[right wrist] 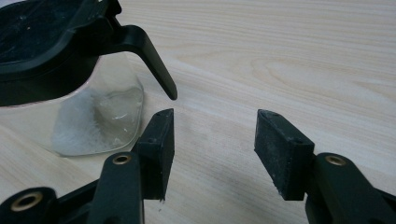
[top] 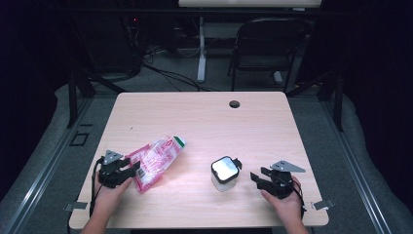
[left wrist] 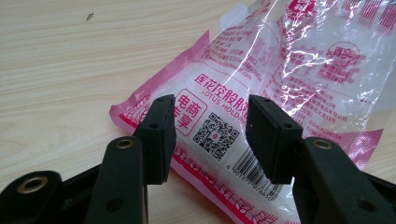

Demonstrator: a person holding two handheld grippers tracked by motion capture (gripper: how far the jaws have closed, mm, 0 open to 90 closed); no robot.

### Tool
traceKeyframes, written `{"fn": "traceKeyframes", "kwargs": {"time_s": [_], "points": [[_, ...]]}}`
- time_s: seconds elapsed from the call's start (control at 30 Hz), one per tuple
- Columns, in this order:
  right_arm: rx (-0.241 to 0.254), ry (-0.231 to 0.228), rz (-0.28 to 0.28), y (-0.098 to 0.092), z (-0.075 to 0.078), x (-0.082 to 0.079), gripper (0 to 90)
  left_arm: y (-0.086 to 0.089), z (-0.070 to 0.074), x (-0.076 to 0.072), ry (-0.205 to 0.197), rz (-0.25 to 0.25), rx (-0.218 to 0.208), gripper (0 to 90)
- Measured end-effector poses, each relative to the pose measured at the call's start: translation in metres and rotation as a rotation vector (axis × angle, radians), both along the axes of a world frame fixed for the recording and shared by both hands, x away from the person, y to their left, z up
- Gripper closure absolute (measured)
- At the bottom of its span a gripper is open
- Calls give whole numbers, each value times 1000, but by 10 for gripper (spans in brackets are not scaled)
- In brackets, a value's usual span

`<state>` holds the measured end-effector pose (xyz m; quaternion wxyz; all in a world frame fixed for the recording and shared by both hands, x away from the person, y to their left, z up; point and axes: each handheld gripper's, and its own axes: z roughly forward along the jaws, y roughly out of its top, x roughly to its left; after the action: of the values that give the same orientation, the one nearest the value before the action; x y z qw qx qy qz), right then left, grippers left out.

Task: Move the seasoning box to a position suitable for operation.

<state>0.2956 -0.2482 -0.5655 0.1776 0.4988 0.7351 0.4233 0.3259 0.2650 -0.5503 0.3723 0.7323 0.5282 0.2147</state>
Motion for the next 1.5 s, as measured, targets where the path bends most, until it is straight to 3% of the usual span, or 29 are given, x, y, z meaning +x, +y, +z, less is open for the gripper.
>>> {"fn": "traceKeyframes", "kwargs": {"time_s": [0.33, 0.53, 0.57, 0.7, 0.87, 1.27, 1.5], "points": [[4, 6, -2, 2, 1, 0, 474, -1, 1, -1, -1, -4, -10, 528], [-21, -13, 42, 13, 12, 0, 600, -6, 1, -2, 1, -23, -10, 529], [-37, -10, 75, 19, 17, 1, 623, -8, 1, -2, 5, -30, -2, 528], [-87, -13, 94, 29, 19, 8, 640, -10, 1, -3, -3, -39, -2, 529], [-100, -1, 86, 35, 17, 17, 647, -9, 1, -3, -6, -38, -5, 528], [-112, -7, 134, 50, 14, 30, 693, -11, 2, -5, -10, -52, 0, 529], [-147, -17, 124, 59, 10, 35, 784, -12, 2, -5, -11, -58, 2, 529]]}}
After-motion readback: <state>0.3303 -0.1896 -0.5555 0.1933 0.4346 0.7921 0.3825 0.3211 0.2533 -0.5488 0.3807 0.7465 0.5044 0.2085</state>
